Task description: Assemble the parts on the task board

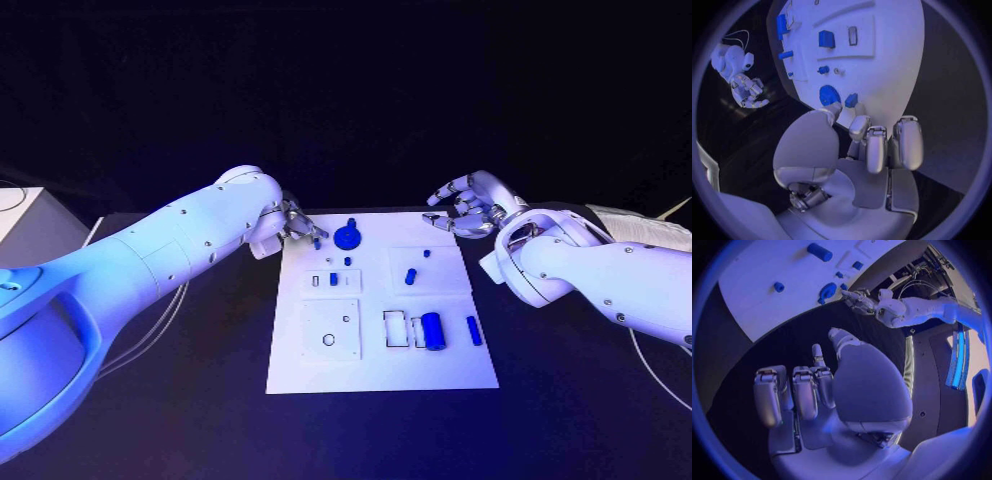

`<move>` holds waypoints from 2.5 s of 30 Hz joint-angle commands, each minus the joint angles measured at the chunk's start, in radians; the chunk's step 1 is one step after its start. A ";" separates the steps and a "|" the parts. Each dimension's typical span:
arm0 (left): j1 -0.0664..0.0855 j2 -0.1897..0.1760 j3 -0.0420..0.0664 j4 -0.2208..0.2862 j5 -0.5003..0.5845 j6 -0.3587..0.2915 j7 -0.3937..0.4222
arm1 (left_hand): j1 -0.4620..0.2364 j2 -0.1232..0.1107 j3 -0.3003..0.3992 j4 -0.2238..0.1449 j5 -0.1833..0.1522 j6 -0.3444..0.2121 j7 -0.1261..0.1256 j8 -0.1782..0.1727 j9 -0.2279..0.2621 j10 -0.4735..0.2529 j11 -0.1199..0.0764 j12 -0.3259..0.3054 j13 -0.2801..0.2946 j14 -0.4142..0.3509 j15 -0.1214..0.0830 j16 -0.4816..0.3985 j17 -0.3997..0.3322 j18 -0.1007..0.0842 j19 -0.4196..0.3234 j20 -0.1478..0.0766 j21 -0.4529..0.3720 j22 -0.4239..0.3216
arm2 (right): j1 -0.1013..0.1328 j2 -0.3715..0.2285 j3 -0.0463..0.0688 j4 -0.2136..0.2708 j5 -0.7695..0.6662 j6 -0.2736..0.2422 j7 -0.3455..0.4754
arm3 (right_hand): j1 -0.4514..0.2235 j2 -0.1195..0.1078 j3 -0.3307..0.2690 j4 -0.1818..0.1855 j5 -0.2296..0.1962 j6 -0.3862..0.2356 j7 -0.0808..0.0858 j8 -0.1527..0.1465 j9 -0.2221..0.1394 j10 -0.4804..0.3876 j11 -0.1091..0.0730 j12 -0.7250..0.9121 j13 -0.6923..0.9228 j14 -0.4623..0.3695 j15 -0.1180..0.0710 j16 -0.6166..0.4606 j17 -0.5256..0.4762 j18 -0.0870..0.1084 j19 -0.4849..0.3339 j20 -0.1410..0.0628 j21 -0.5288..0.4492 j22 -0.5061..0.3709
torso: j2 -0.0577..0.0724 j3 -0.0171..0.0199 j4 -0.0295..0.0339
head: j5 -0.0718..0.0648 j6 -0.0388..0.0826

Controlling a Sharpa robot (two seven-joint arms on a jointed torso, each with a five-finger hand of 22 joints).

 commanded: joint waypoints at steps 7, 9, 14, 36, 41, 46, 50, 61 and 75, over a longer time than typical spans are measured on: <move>0.001 0.001 -0.001 0.005 0.011 0.030 0.003 | 0.015 -0.004 0.026 -0.001 0.002 0.003 -0.003 0.010 0.003 -0.001 -0.005 0.001 0.001 0.104 -0.001 0.003 0.263 0.004 -0.001 0.002 -0.002 0.002 | 0.000 0.003 0.001 -0.002 -0.012 0.001 0.005 | -0.011 -0.001 0.005 0.001 0.003 -0.006 -0.001 0.006 0.001 0.050 -0.004 -0.001 0.221 0.102 -0.005 0.006 0.263 -0.016 0.095 -0.004 -0.002 0.243 | 0.001 0.0008 -0.0005 | 0.000 0.000; 0.001 0.001 -0.001 0.006 0.011 0.030 0.003 | 0.016 -0.004 0.032 -0.001 0.002 0.002 -0.003 0.011 0.004 -0.001 -0.006 0.001 0.001 0.104 -0.002 0.003 0.263 0.004 -0.001 0.002 -0.002 0.002 | 0.000 0.003 0.001 -0.003 -0.012 0.001 0.005 | -0.011 -0.001 0.005 0.001 0.003 -0.006 -0.001 0.006 0.001 0.050 -0.004 -0.001 0.221 0.102 -0.005 0.006 0.263 -0.016 0.095 -0.004 -0.002 0.243 | 0.001 0.0007 -0.0004 | -0.001 -0.001; 0.001 0.000 -0.002 0.006 0.014 0.029 0.002 | 0.023 -0.005 0.067 -0.001 0.002 0.000 -0.005 0.015 0.006 -0.001 -0.007 0.002 0.000 0.104 -0.003 0.003 0.263 0.004 -0.001 0.000 -0.002 0.003 | 0.000 0.004 0.001 -0.003 -0.012 0.001 0.005 | -0.011 -0.001 0.005 0.001 0.003 -0.006 -0.001 0.006 0.001 0.050 -0.004 -0.001 0.221 0.102 -0.005 0.006 0.263 -0.016 0.095 -0.004 -0.002 0.243 | 0.001 0.0014 -0.0004 | -0.001 0.000; 0.001 0.000 -0.007 0.004 0.046 0.040 0.006 | 0.100 -0.049 0.459 -0.102 0.016 -0.020 -0.020 0.081 0.055 0.007 -0.022 0.007 -0.003 0.104 -0.017 0.003 0.263 0.003 0.001 -0.012 -0.001 0.012 | 0.000 0.006 0.001 -0.004 -0.012 0.000 0.007 | -0.013 -0.002 0.007 0.001 0.003 -0.006 -0.001 0.006 0.003 0.050 -0.004 -0.001 0.220 0.102 -0.005 0.006 0.263 -0.016 0.095 -0.004 -0.002 0.242 | 0.001 0.0009 -0.0010 | -0.002 -0.003; 0.000 -0.010 -0.007 0.025 0.072 0.034 0.008 | 0.070 -0.056 0.528 -0.162 0.113 -0.037 -0.016 0.122 0.101 0.016 -0.021 0.004 -0.004 0.104 -0.016 0.003 0.263 0.002 0.004 -0.014 0.001 0.018 | 0.000 0.007 0.001 -0.005 -0.012 -0.001 0.008 | -0.013 -0.002 0.007 0.001 0.003 -0.006 -0.001 0.006 0.003 0.050 -0.004 -0.001 0.220 0.102 -0.005 0.006 0.263 -0.016 0.095 -0.004 -0.002 0.242 | 0.001 0.0010 -0.0010 | -0.003 -0.004; 0.000 -0.033 -0.007 0.060 0.093 0.021 0.003 | 0.046 -0.060 0.548 -0.181 0.158 -0.035 -0.018 0.141 0.122 0.021 -0.023 0.004 -0.005 0.104 -0.018 0.003 0.263 0.001 0.007 -0.014 0.004 0.024 | 0.000 0.005 0.001 -0.006 -0.012 -0.002 0.008 | -0.013 -0.002 0.007 0.001 0.003 -0.006 -0.001 0.006 0.003 0.050 -0.004 -0.001 0.220 0.102 -0.005 0.006 0.263 -0.016 0.095 -0.004 -0.002 0.242 | -0.002 0.0012 0.0022 | -0.003 -0.005; 0.000 -0.070 -0.007 0.115 0.109 0.008 -0.006 | 0.037 -0.063 0.556 -0.188 0.174 -0.032 -0.020 0.148 0.130 0.025 -0.025 0.004 -0.006 0.104 -0.020 0.003 0.263 -0.002 0.014 -0.015 0.009 0.034 | 0.000 0.003 0.001 -0.008 -0.009 -0.003 0.008 | -0.013 -0.002 0.007 0.001 0.003 -0.006 -0.001 0.006 0.003 0.050 -0.004 -0.001 0.220 0.102 -0.005 0.006 0.263 -0.016 0.095 -0.004 -0.002 0.242 | -0.008 0.0012 0.0054 | -0.004 -0.008; -0.001 -0.173 -0.009 0.297 0.116 -0.057 -0.032 | 0.023 -0.071 0.577 -0.200 0.188 -0.022 -0.024 0.157 0.139 0.038 -0.029 0.013 0.009 0.104 -0.024 0.003 0.263 -0.004 0.021 -0.019 0.016 0.045 | 0.000 -0.002 0.000 -0.017 -0.005 -0.001 0.008 | -0.013 -0.002 0.007 0.001 0.003 -0.006 -0.001 0.006 0.003 0.050 -0.004 -0.001 0.220 0.102 -0.005 0.006 0.263 -0.016 0.095 -0.004 -0.002 0.242 | -0.028 -0.0029 0.0195 | -0.003 -0.025; -0.031 -0.222 -0.055 0.435 0.029 -0.135 -0.035 | 0.015 -0.075 0.591 -0.205 0.190 -0.016 -0.027 0.160 0.143 0.046 -0.032 0.018 0.016 0.104 -0.026 0.003 0.263 -0.006 0.028 -0.022 0.021 0.055 | -0.002 -0.003 0.000 -0.021 -0.010 0.000 0.010 | -0.013 -0.002 0.007 0.001 0.003 -0.006 -0.001 0.006 0.003 0.050 -0.004 -0.001 0.220 0.102 -0.005 0.006 0.263 -0.016 0.095 -0.004 -0.002 0.242 | -0.037 -0.0047 0.0232 | 0.001 -0.039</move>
